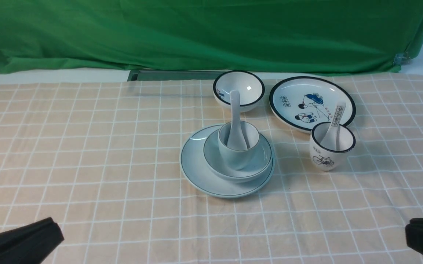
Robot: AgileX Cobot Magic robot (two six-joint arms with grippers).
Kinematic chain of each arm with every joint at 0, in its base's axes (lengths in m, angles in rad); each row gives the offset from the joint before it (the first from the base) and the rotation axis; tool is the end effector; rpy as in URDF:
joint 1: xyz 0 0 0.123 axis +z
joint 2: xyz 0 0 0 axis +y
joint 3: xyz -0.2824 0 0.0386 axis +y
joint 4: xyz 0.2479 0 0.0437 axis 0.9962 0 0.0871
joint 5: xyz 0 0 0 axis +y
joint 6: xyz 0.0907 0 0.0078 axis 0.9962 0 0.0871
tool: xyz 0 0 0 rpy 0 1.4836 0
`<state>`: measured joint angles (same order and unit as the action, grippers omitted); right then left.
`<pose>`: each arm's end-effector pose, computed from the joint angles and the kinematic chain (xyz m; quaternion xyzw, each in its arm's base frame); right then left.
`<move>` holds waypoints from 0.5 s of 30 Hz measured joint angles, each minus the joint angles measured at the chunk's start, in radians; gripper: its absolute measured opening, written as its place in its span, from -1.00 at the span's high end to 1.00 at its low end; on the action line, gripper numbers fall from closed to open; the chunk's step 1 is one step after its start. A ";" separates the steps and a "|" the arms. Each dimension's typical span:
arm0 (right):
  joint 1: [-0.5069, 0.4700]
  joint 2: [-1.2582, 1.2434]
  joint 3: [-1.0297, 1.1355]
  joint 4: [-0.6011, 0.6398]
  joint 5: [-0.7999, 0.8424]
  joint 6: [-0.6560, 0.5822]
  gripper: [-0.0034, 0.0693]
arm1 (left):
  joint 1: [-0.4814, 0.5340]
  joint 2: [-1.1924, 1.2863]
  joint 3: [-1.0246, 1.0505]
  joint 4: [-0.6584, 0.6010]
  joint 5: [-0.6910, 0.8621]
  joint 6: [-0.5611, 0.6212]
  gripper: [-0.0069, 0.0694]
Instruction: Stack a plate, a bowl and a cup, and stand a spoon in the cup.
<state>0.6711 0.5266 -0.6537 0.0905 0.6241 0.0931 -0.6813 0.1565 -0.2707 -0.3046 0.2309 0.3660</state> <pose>0.0746 0.0653 0.3369 -0.2225 0.8053 0.2435 0.4926 0.0420 -0.0421 0.2749 0.2838 0.6550 -0.2343 0.6599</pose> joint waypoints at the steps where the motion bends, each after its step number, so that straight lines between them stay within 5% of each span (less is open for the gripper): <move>1: 0.000 -0.023 0.000 0.000 0.000 0.001 0.69 | 0.000 0.000 0.001 0.000 0.002 0.000 0.81; 11: -0.059 -0.090 0.011 -0.024 -0.001 -0.010 0.69 | 0.000 0.000 0.001 0.001 0.007 0.000 0.81; 15: -0.286 -0.189 0.162 -0.004 -0.084 -0.110 0.85 | 0.000 0.000 0.001 0.009 0.007 0.000 0.81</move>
<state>0.3854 0.3378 -0.4920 0.0861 0.5398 -0.0165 -0.6813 0.1565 -0.2699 -0.2958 0.2377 0.3663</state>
